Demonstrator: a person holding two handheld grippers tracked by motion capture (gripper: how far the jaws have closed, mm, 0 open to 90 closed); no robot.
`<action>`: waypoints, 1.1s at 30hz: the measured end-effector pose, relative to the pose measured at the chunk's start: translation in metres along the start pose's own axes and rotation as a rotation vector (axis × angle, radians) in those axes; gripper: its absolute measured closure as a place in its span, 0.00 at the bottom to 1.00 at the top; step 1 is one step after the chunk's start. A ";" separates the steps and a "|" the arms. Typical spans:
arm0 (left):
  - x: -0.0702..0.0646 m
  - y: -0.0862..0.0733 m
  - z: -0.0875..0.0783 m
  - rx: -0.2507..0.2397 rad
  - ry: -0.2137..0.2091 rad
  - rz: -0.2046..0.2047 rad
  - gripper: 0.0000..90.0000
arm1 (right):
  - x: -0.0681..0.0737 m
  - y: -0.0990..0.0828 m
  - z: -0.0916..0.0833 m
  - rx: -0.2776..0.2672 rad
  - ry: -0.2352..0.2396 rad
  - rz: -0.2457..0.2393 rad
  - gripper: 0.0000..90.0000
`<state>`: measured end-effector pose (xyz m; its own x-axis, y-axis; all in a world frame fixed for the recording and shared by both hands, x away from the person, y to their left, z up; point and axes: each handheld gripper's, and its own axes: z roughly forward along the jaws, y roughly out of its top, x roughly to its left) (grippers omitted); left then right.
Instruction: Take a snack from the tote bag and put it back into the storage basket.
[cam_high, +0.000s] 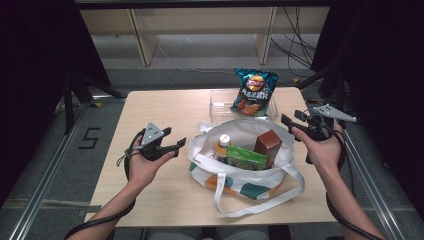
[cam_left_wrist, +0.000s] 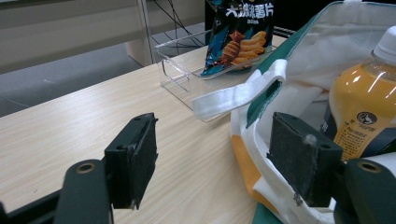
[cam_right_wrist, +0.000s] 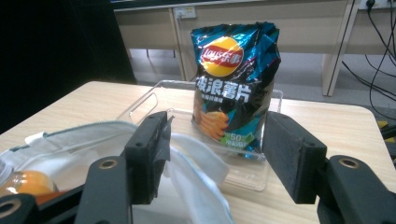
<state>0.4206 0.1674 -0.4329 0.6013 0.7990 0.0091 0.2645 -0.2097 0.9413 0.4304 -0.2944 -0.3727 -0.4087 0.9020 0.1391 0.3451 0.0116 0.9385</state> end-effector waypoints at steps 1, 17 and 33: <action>0.000 0.000 0.000 -0.002 -0.002 0.000 0.35 | 0.001 -0.001 -0.001 0.008 0.002 0.002 0.47; -0.001 0.000 0.001 -0.004 -0.004 -0.005 0.35 | 0.010 -0.009 -0.021 0.010 0.021 0.030 0.46; -0.002 0.003 0.005 -0.015 -0.016 -0.001 0.35 | 0.026 -0.008 -0.031 -0.013 0.062 0.008 0.45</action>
<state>0.4240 0.1622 -0.4324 0.6134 0.7898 0.0030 0.2535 -0.2005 0.9463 0.3906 -0.2843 -0.3665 -0.4577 0.8736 0.1653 0.3375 -0.0012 0.9413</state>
